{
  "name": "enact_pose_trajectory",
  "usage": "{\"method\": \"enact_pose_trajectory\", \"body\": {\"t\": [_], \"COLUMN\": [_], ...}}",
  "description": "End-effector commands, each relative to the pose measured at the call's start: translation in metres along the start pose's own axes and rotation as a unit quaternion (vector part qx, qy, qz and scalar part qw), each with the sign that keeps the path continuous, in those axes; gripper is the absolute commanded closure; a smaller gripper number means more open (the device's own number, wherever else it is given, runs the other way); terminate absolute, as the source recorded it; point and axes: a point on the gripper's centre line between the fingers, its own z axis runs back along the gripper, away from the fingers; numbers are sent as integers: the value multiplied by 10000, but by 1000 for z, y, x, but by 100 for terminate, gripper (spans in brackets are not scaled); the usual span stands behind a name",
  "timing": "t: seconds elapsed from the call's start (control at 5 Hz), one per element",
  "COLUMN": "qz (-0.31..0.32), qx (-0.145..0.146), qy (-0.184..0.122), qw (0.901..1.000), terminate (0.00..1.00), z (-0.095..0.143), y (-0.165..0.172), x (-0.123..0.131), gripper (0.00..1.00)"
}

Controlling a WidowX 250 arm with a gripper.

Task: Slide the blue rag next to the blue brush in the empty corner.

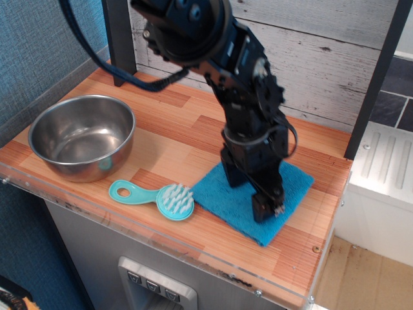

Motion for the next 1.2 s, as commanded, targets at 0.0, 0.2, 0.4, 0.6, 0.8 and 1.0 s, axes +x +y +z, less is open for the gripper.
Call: {"method": "enact_pose_trajectory", "body": {"t": [0.0, 0.2, 0.4, 0.6, 0.8, 1.0], "qz": [-228, -230, -241, -268, -384, -588], "qx": [59, 31, 62, 274, 635, 859], "qy": [-268, -289, -336, -485, -793, -947], "qw": [9994, 9993, 9991, 9981, 9941, 9901], "terminate": [0, 0, 0, 0, 0, 0], "z": [20, 24, 28, 50, 86, 115], "y": [-13, -15, -14, -8, -3, -3], "x": [2, 4, 4, 7, 16, 21], "gripper": [0, 0, 0, 0, 0, 0]}}
